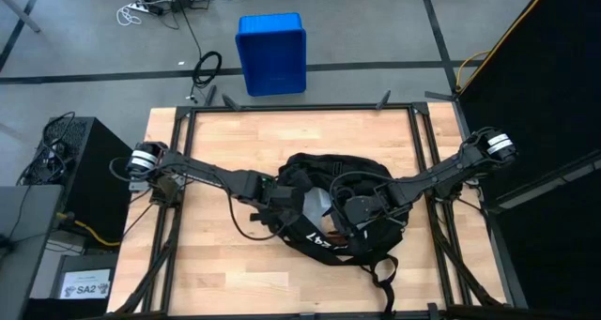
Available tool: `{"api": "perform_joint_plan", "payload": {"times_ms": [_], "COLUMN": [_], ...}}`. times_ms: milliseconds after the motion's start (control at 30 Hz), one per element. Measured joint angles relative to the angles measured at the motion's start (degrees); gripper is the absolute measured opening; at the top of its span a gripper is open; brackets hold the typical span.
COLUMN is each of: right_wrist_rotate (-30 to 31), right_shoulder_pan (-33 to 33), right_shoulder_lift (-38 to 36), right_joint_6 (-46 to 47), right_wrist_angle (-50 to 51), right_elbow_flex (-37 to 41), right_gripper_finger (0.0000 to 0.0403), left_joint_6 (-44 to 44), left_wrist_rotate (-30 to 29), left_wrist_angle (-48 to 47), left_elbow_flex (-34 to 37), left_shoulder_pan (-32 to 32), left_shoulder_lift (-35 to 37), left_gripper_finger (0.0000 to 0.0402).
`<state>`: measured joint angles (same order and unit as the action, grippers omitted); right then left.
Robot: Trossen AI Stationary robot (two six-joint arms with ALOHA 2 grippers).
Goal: Unpack backpack
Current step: Remove the zip bag from the backpack
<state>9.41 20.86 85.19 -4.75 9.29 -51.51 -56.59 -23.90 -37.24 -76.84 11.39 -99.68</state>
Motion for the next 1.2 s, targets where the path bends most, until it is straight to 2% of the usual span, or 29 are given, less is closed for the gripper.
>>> {"api": "perform_joint_plan", "payload": {"times_ms": [267, 633, 900, 1200], "right_wrist_rotate": [-0.02, -0.04, -0.04, -0.07], "right_shoulder_pan": [-0.02, -0.02, -0.02, -0.84], "right_shoulder_lift": [0.0, 0.0, 0.0, 0.0], "right_joint_6": [0.02, 0.04, 0.04, 0.07], "right_wrist_angle": [0.03, -0.04, -0.56, -1.15], "right_elbow_flex": [0.0, 0.0, 0.0, 0.0], "right_gripper_finger": [0.0219, 0.0209, 0.0227, 0.023], "left_joint_6": [-3.56, -10.83, -15.09, -18.07], "left_wrist_rotate": [0.35, 3.78, 6.7, 9.13], "left_wrist_angle": [1.05, 14.46, 25.48, 35.47], "left_elbow_flex": [1.43, 7.69, 13.08, 13.92], "left_shoulder_pan": [-0.16, -0.64, -2.23, -3.49], "left_shoulder_lift": [-0.52, -0.53, -0.55, -7.18], "left_gripper_finger": [0.0229, 0.0229, 0.0229, 0.0229]}}
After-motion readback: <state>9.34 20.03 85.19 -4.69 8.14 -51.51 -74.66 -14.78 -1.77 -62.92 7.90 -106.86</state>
